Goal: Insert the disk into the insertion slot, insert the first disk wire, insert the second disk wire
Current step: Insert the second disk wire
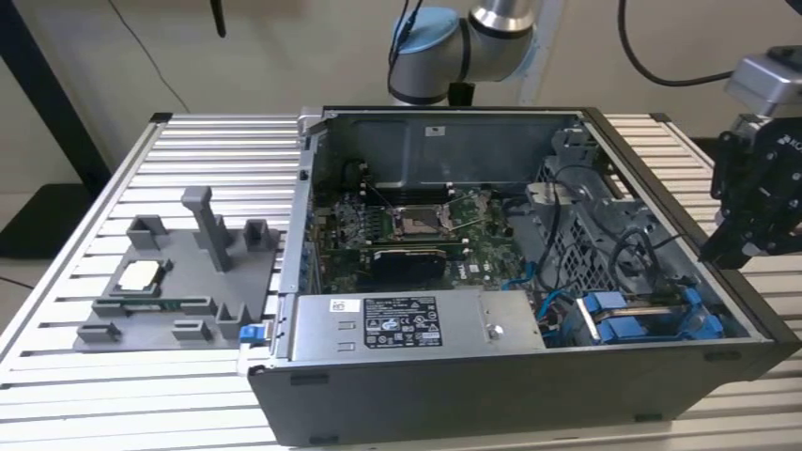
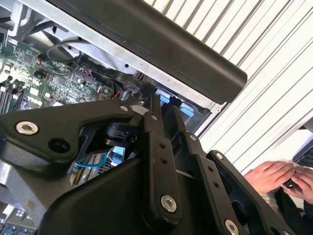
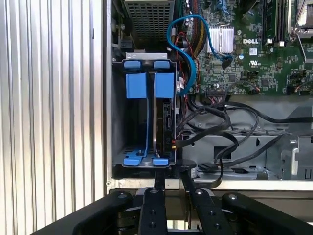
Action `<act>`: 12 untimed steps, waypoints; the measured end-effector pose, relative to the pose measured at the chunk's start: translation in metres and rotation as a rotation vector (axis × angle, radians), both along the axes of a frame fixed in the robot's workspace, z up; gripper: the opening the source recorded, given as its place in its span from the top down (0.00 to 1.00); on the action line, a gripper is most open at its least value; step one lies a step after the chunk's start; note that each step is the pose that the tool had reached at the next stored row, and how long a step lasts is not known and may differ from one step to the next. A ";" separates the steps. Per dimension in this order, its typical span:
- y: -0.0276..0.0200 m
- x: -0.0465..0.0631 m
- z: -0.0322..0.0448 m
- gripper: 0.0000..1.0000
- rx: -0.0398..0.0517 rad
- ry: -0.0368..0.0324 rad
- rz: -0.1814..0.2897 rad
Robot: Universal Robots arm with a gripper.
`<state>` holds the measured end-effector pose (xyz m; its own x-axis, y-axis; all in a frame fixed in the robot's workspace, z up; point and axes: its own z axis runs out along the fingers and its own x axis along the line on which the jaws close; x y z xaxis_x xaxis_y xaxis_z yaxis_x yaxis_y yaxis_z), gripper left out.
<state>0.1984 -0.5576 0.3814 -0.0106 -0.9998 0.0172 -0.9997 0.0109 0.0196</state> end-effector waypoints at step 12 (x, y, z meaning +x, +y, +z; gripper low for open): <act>0.0001 0.006 -0.0010 0.73 0.0039 0.0020 0.000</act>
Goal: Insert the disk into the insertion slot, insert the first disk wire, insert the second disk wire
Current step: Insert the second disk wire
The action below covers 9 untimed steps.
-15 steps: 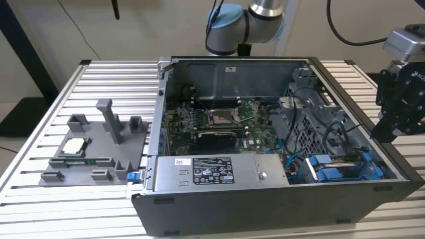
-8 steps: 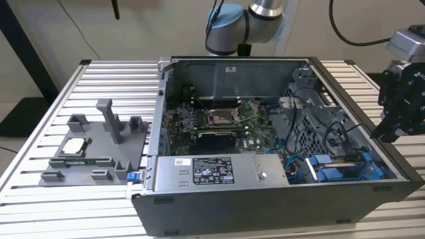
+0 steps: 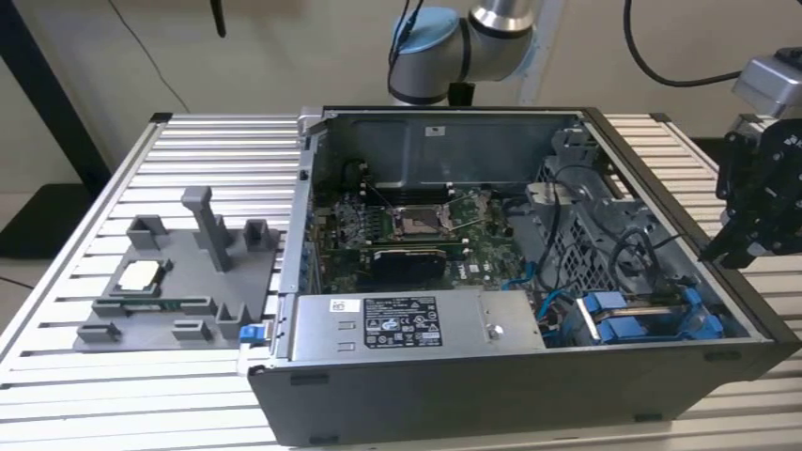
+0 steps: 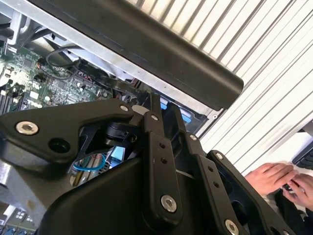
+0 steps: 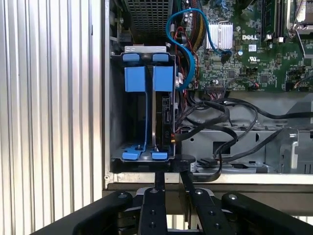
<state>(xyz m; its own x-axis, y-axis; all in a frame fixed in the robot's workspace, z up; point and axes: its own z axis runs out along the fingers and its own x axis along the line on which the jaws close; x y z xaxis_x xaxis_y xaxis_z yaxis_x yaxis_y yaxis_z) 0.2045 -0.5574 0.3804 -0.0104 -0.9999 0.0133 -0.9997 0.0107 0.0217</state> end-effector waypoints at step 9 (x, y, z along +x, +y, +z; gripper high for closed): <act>-0.0002 0.002 -0.0020 0.73 0.0239 0.0000 0.000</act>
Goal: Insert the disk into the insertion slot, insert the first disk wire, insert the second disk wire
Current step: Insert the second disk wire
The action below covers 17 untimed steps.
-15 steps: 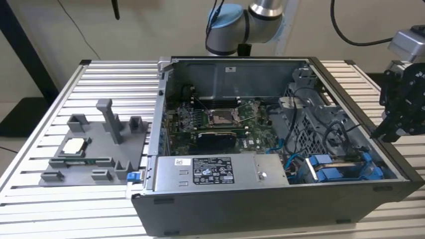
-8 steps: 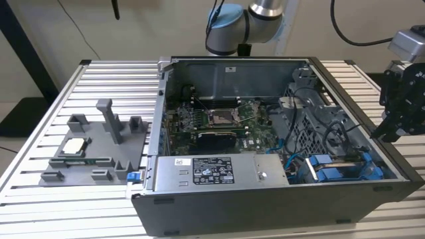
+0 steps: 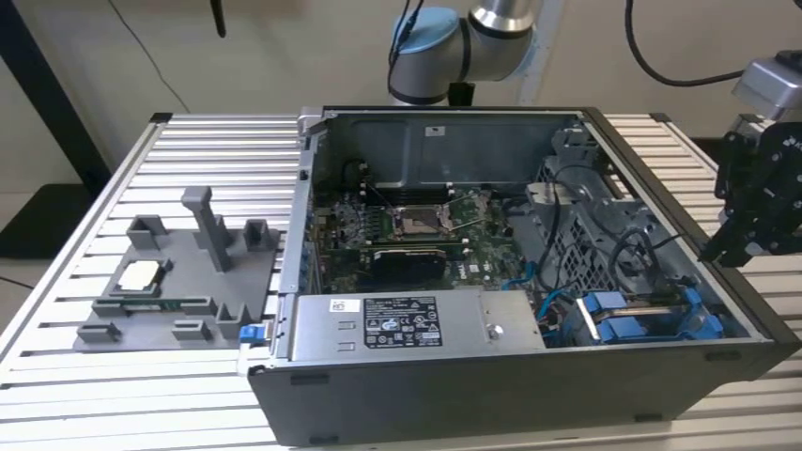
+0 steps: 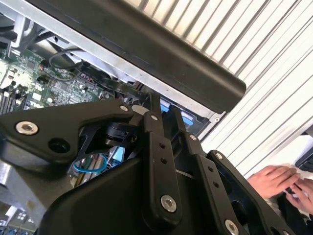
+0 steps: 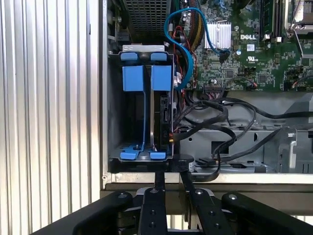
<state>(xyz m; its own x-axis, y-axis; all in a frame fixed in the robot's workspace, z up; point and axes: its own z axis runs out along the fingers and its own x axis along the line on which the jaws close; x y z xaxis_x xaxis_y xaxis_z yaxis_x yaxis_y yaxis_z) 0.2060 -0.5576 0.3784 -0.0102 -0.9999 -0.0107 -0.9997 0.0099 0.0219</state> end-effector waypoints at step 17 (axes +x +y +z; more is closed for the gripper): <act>-0.0119 0.005 -0.0050 0.73 0.1078 0.0038 -0.014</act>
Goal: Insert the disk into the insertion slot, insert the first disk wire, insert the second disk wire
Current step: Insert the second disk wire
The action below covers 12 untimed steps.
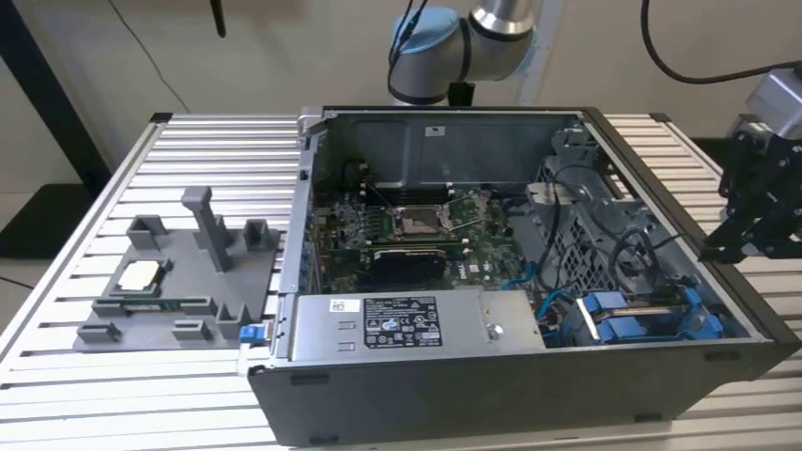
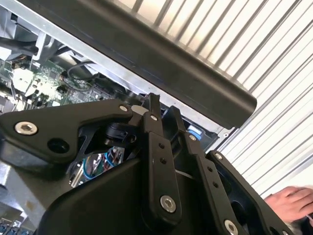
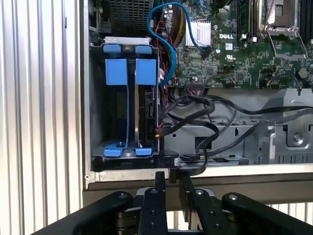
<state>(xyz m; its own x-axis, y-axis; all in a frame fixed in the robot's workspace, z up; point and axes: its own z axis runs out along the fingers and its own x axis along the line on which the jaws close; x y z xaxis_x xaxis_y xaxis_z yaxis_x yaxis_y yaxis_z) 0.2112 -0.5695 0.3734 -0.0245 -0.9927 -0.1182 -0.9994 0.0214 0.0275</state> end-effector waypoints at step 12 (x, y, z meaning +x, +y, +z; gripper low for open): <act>-0.0003 -0.005 -0.0017 0.73 0.0154 0.0031 -0.055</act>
